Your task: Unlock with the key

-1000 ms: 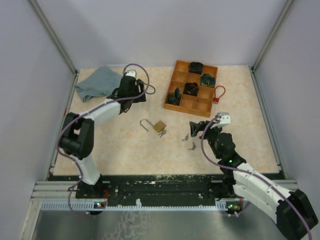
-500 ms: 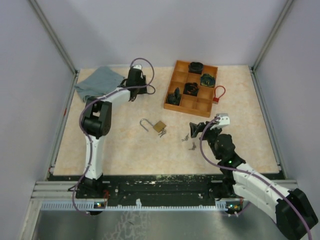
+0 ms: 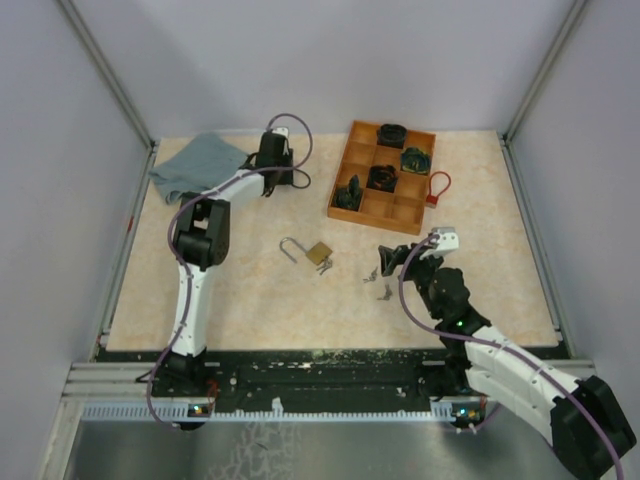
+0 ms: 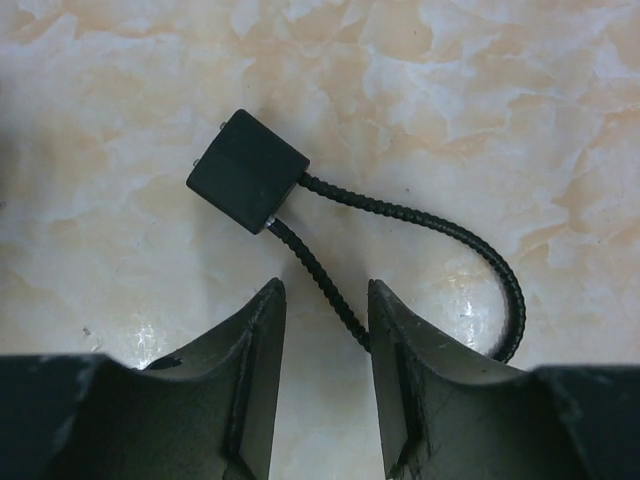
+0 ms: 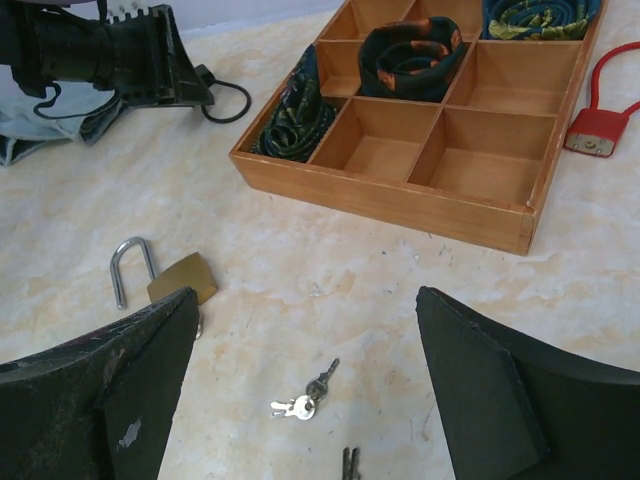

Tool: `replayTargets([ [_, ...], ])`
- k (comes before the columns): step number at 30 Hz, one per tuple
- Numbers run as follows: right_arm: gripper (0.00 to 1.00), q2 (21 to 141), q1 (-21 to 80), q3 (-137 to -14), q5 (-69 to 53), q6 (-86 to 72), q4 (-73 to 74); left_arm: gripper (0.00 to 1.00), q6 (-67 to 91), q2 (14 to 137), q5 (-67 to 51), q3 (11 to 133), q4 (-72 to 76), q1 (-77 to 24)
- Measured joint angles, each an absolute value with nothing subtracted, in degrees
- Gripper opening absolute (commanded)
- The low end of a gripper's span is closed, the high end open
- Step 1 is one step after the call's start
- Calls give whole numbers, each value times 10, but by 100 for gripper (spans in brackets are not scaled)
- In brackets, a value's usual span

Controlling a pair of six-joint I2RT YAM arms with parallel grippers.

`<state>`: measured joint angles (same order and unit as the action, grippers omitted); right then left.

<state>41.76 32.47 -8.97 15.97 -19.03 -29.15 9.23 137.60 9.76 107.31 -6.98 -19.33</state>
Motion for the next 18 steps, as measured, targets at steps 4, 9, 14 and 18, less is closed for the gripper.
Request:
replayTargets([
  [4, 89, 418, 325, -90, 160, -190, -291, 26, 82, 1376, 97, 1076, -80, -193],
  [9, 89, 418, 325, -90, 160, -190, -290, 11, 65, 1369, 94, 1063, -77, -190],
  [14, 89, 418, 325, -90, 157, -191, -284, 1, 41, 1322, 88, 995, -72, -189],
  [18, 88, 423, 325, -91, 150, -191, -274, 0, 25, 1272, 83, 927, -68, -188],
])
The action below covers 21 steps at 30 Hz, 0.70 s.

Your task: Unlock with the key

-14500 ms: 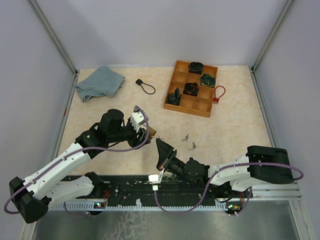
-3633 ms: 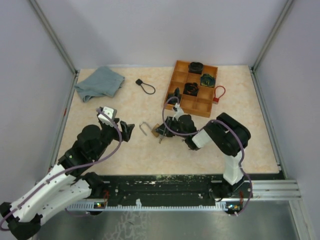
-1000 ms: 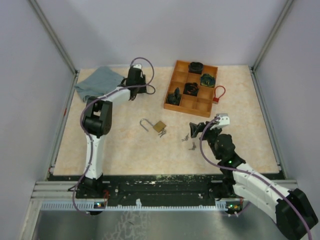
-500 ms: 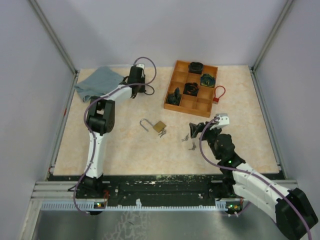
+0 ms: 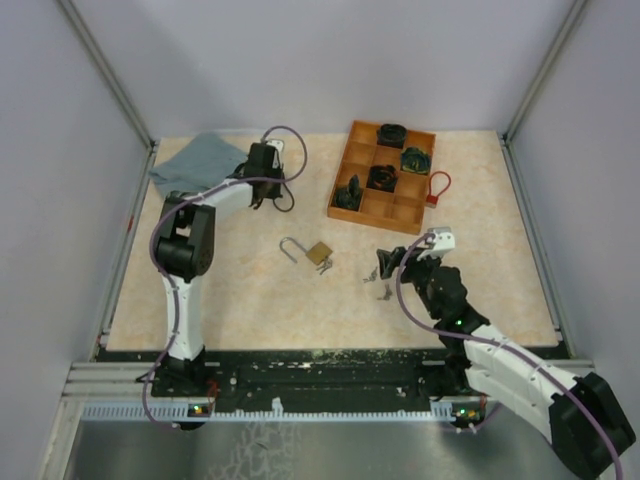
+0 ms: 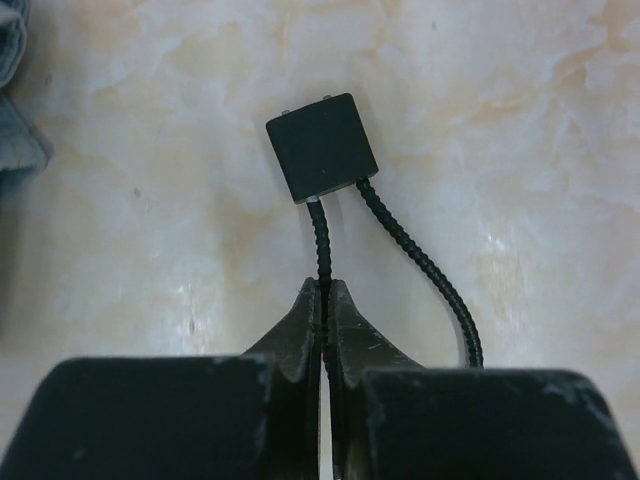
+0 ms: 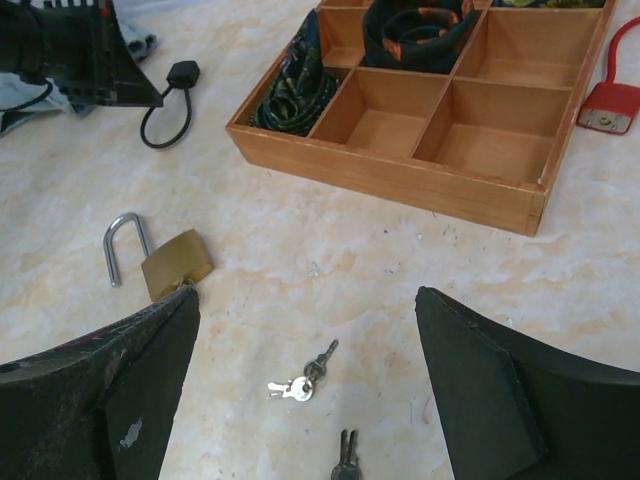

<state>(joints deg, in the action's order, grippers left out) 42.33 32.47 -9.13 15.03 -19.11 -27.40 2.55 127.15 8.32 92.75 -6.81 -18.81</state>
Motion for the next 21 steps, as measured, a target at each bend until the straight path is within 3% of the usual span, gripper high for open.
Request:
replayTargets([
  [21, 82, 519, 325, -180, -2, -192, -236, 0, 49, 1016, -26, 638, -15, -196],
])
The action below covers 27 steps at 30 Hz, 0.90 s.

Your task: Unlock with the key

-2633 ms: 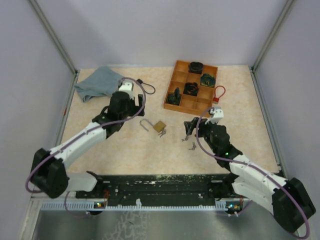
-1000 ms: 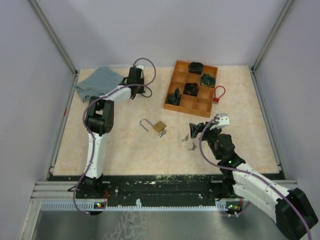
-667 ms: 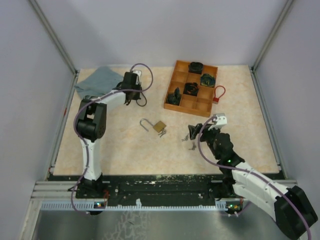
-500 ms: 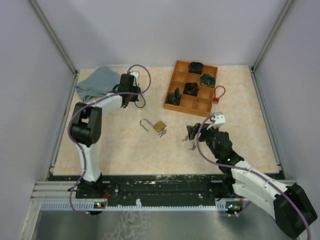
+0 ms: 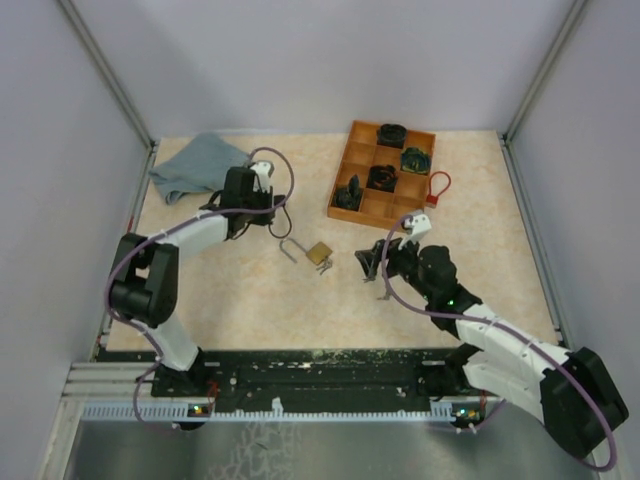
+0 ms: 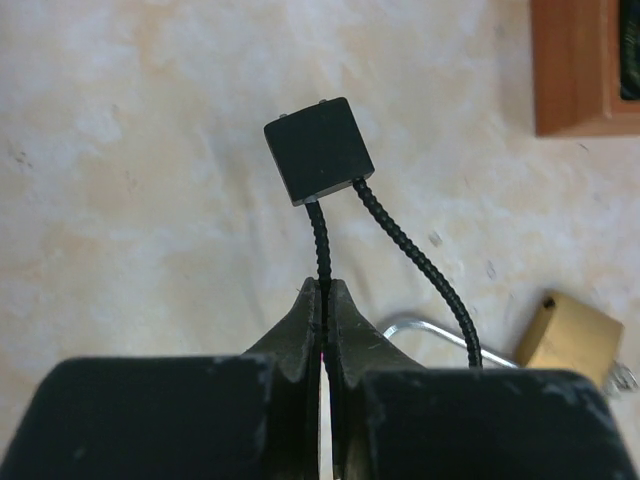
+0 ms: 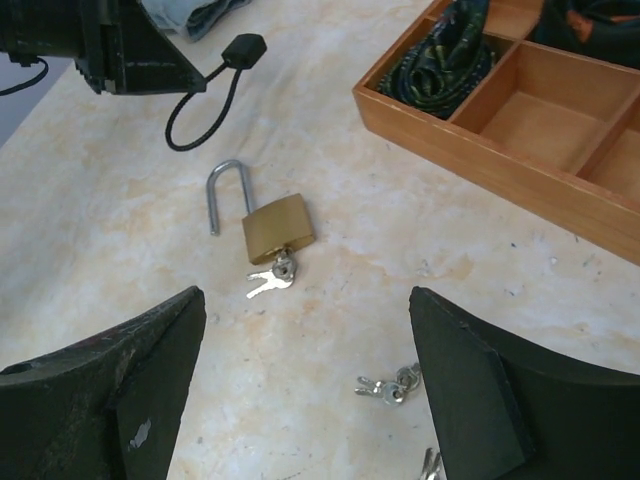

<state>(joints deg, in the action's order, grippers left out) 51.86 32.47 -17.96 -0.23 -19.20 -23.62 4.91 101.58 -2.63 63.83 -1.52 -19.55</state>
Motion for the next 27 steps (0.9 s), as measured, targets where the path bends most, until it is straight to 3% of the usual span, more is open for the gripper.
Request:
replayTargets([
  [10, 83, 541, 325, -201, -94, -197, -229, 0, 47, 876, -101, 495, 17, -278],
  [27, 84, 619, 324, -274, -272, -242, -204, 0, -25, 692, -169, 431, -62, -410],
])
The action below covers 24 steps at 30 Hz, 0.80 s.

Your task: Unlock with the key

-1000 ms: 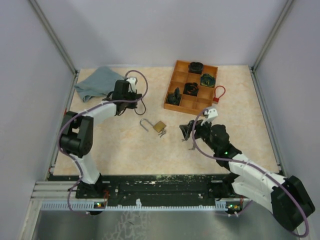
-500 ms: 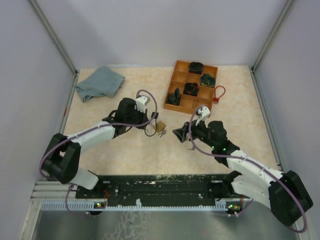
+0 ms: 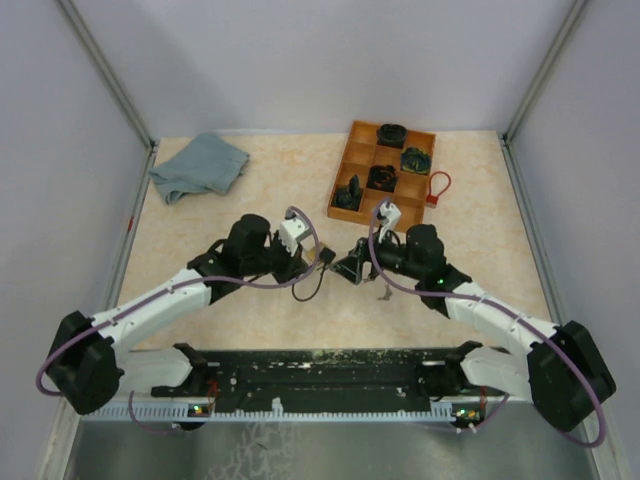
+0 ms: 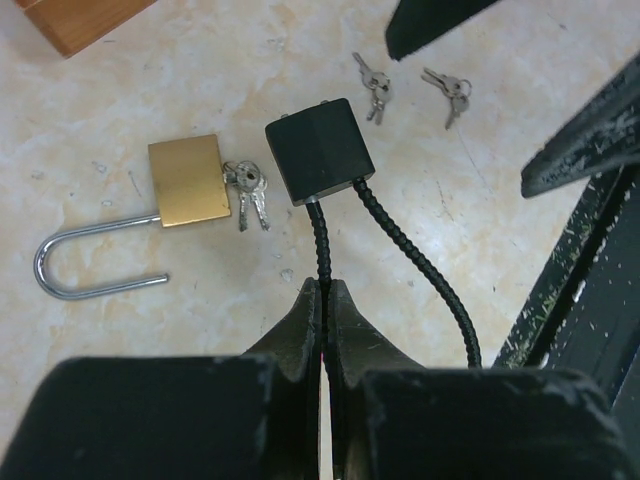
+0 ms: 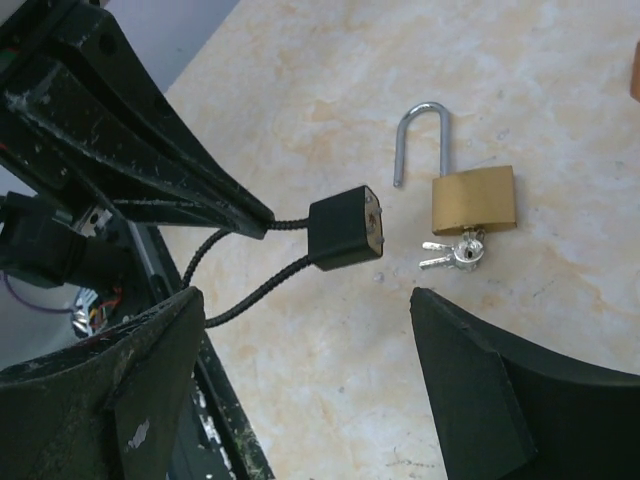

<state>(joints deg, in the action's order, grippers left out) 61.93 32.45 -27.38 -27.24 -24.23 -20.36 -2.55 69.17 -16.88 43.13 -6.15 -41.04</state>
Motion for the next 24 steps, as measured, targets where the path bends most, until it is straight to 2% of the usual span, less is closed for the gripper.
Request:
replayTargets([
  [4, 83, 620, 324, -302, -293, -244, -187, 0, -81, 665, -195, 432, -101, -412],
  [9, 77, 627, 324, -305, -332, -259, -188, 0, -190, 622, -228, 431, -144, -414],
  [18, 73, 653, 324, -305, -401, -296, -193, 0, -309, 575, -287, 428, -136, -414],
  [24, 66, 653, 324, -306, -438, -311, -210, 0, -351, 578, -303, 421, -134, -418],
])
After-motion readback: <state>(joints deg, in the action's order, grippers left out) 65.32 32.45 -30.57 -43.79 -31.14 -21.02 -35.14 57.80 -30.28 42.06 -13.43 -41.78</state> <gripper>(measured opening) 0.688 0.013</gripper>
